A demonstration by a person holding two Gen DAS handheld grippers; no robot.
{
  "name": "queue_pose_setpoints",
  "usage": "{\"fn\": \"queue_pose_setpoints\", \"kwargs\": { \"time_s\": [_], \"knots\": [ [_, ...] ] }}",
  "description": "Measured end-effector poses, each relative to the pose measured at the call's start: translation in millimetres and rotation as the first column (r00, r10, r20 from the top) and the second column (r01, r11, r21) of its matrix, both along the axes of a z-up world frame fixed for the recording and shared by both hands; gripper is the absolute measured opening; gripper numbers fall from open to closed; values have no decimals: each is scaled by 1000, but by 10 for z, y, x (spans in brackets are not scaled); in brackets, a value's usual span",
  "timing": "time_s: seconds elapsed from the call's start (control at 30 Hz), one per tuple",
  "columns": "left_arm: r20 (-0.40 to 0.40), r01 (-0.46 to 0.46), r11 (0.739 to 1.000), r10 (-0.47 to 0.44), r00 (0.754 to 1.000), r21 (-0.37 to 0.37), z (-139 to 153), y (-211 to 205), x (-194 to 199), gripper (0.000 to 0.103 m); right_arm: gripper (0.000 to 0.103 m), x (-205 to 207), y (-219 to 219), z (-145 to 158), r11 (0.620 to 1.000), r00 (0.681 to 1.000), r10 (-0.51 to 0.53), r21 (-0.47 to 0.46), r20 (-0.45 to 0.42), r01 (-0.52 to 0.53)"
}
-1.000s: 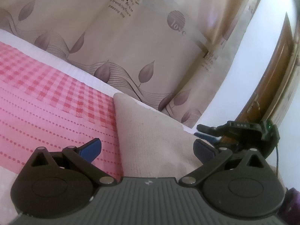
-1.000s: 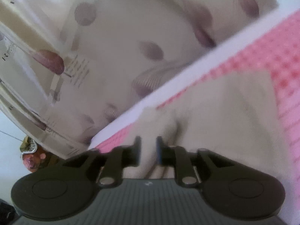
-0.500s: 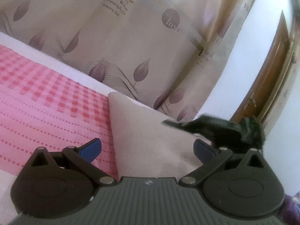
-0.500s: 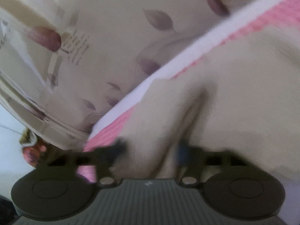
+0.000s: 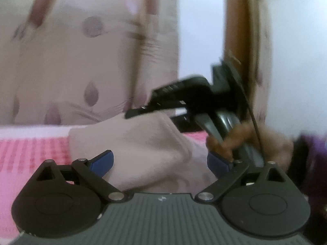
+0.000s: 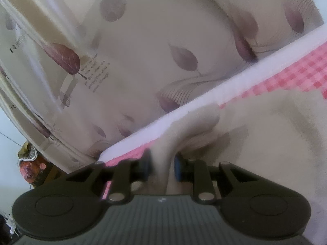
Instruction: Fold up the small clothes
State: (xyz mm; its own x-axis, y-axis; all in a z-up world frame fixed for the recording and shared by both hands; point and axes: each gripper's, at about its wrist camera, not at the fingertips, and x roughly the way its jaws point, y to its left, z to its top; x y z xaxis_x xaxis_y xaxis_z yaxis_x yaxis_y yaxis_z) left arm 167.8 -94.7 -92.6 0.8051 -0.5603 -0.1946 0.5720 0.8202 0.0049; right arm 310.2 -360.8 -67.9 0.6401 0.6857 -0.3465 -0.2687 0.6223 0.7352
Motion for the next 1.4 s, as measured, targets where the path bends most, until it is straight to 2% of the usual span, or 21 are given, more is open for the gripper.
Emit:
{"fn": "queue_pose_setpoints", "kwargs": {
  "time_s": [0.07, 0.1, 0.17, 0.2, 0.23, 0.27, 0.37, 0.43, 0.77, 0.8, 0.83, 0.93, 1.03, 1.07, 1.1, 1.17, 1.2, 1.27, 1.3, 1.33, 1.4],
  "knots": [
    [36, 3, 994, -6, 999, 107, -42, -188, -6, 95, 23, 10, -39, 11, 1000, 1000, 4, 1, -1, -4],
    [52, 3, 989, -11, 999, 149, -55, -269, 0, 89, 23, 12, -56, 10, 1000, 1000, 4, -1, -2, -4],
    [80, -26, 967, 6, 997, 252, -90, -446, 34, 70, 23, 33, -97, -4, 1000, 1000, 3, 13, -16, -3],
    [84, -44, 954, 20, 996, 295, -121, -522, 73, 52, 23, 47, -130, -19, 1000, 1000, 5, 30, -29, -4],
    [87, -59, 944, 33, 996, 326, -144, -582, 100, 44, 23, 53, -150, -27, 999, 999, 4, 38, -36, -3],
    [87, -70, 938, 42, 995, 340, -158, -610, 126, 43, 23, 56, -165, -33, 999, 999, 3, 41, -40, -2],
    [96, -110, 935, 82, 992, 338, -148, -630, 171, 25, 23, 51, -184, -47, 999, 999, 8, 45, -42, -7],
    [93, -122, 945, 98, 991, 304, -113, -647, 192, 15, 23, 54, -220, -58, 998, 999, 8, 60, -45, -5],
    [-3, -23, 993, 23, 1000, 120, 195, -902, 337, 11, 19, 4, -731, 111, 989, 998, -66, 133, 13, 64],
    [-18, -3, 994, 5, 1000, 105, 211, -947, 368, 11, 19, 1, -796, 129, 988, 997, -75, 134, 18, 72],
    [-38, 25, 996, -22, 999, 86, 216, -993, 387, 3, 19, -3, -860, 138, 989, 996, -87, 125, 21, 84],
    [-59, 91, 991, -86, 995, 95, 180, -1200, 355, 2, 20, -27, -1027, 130, 993, 995, -95, 70, 22, 93],
    [-65, 120, 985, -113, 992, 124, 74, -1293, 255, 2, 24, -8, -1086, 19, 996, 999, -29, 82, -41, 33],
    [-55, 123, 984, -116, 992, 127, 47, -1283, 193, 2, 37, -8, -1095, -31, 996, 998, -16, 89, -62, 22],
    [-29, 107, 985, -104, 994, 138, 37, -1269, 127, 2, 61, -17, -1096, -74, 996, 998, -3, 93, -70, 9],
    [15, 72, 984, -76, 997, 161, 34, -1220, 20, 4, 77, -34, -1057, -135, 995, 997, 32, 95, -66, -25],
    [33, 48, 984, -54, 998, 171, 37, -1197, -7, 15, 77, -35, -1021, -159, 995, 997, 43, 91, -66, -37],
    [95, -17, 981, -2, 995, 194, 45, -1164, -44, 50, 77, 3, -917, -224, 993, 994, 76, 98, -76, -69],
    [131, -45, 978, 19, 991, 204, 44, -1149, -53, 85, 77, 24, -882, -250, 993, 994, 82, 97, -77, -75],
    [169, -68, 974, 31, 985, 215, 24, -1140, -62, 102, 77, 47, -849, -270, 993, 994, 85, 92, -75, -78],
    [213, -77, 966, 23, 977, 248, -32, -1169, -53, 95, 77, 110, -794, -319, 992, 993, 95, 84, -71, -89]
  ]
}}
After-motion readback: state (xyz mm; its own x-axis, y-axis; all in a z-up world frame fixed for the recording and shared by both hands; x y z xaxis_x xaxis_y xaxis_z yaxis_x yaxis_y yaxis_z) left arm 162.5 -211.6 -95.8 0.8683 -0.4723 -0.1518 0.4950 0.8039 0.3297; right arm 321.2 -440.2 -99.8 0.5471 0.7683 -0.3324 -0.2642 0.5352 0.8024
